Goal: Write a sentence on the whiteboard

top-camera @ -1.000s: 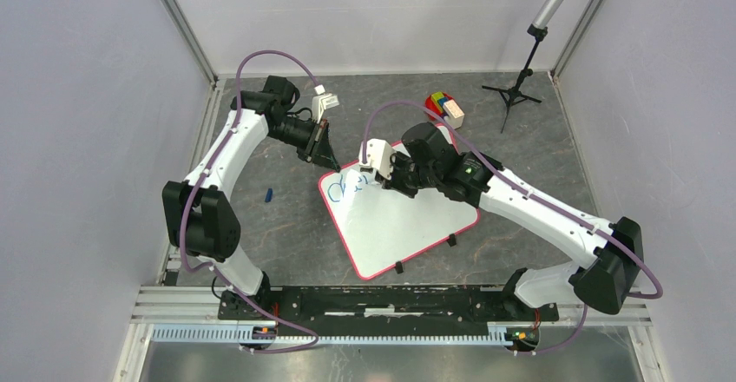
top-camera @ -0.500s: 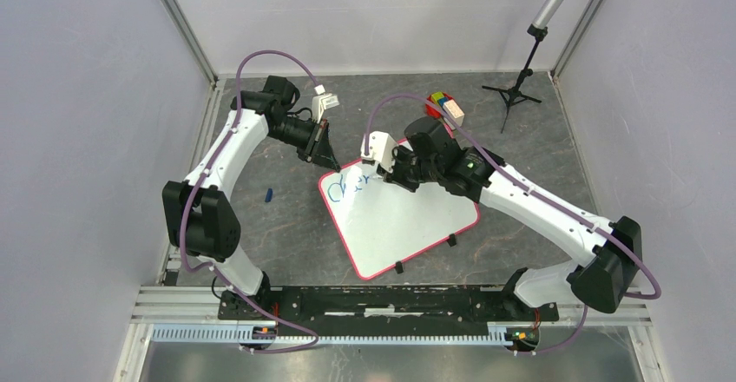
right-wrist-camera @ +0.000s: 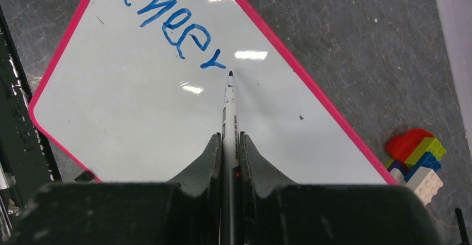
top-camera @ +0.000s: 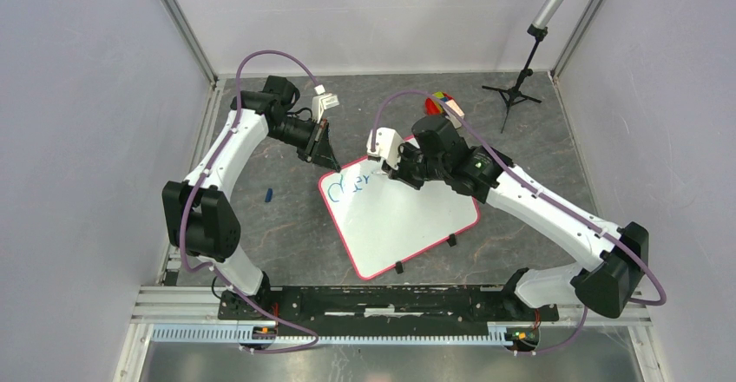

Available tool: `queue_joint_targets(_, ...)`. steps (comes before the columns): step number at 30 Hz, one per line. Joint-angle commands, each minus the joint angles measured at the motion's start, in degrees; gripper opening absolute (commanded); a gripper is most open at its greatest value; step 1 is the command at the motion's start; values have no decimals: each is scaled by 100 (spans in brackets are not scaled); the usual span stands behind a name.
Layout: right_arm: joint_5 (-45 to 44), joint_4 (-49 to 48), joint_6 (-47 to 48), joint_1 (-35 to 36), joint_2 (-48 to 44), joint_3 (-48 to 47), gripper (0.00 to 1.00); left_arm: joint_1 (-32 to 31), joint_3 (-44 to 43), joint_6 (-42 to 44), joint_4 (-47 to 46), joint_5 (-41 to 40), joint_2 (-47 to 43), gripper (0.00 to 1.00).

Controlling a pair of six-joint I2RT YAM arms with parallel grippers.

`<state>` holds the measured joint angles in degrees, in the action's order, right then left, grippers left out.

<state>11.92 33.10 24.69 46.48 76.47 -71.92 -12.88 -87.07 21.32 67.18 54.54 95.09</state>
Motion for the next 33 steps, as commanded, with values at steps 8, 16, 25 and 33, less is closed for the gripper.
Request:
queue_joint_targets(8, -234, -154, -69, -13, 99, -166, 0, -145, 23, 252, 151, 91, -68, 2)
queue_joint_targets(16, -162, -181, -87, -13, 194, -185, 0, -144, 23, 267, 151, 91, -57, 2)
queue_joint_targets(25, 1, -137, -37, 9, 158, -38, 0, -144, 23, 270, 147, 92, -33, 2)
queue_joint_targets(33, 48, -52, 62, 36, 49, 181, 0, -144, 8, 271, 150, 92, 0, 2)
